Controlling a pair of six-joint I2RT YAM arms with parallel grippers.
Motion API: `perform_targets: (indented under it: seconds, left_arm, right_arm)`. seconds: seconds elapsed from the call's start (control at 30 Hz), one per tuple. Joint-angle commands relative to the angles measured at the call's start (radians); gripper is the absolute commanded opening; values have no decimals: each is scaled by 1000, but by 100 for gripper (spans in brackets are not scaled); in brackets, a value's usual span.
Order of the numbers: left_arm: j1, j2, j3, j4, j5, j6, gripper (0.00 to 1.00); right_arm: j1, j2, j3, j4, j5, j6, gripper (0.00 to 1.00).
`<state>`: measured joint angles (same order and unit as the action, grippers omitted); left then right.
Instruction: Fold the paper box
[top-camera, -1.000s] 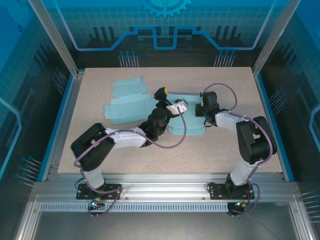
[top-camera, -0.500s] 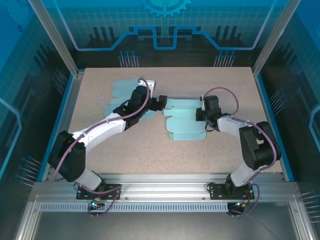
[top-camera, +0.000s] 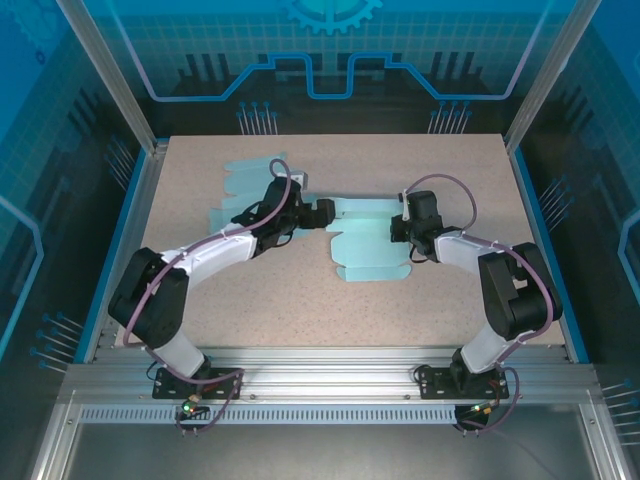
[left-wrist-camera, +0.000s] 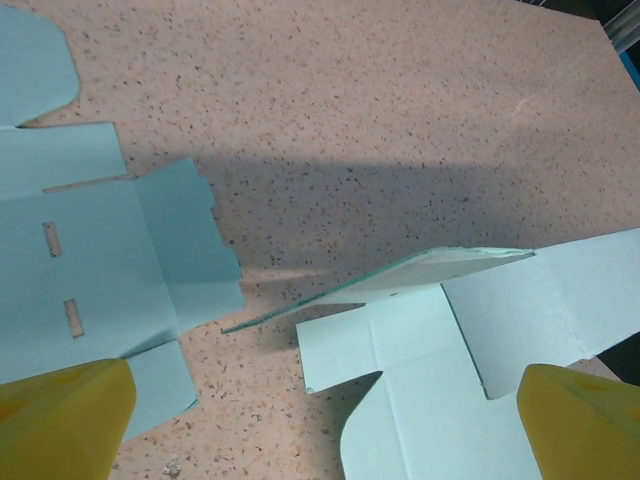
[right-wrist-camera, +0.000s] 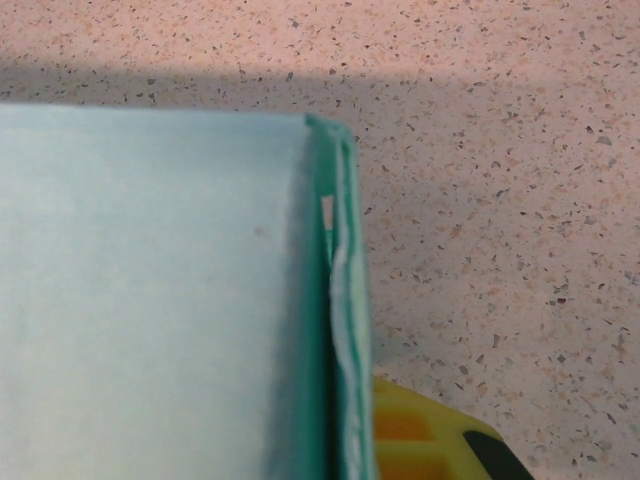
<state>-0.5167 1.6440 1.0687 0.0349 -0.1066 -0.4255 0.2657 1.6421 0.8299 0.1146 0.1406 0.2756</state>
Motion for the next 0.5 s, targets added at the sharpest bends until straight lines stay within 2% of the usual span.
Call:
perform_targets:
  seconds: [0.0,0.47]
  left_arm:
    - [5,32,17,16,30,-26,99]
    - [6,119,68,95,18,-18,99]
  right_arm:
    - [9,7,-8,30,-15,0,0]
    - [8,4,-12,34,-18,0,0]
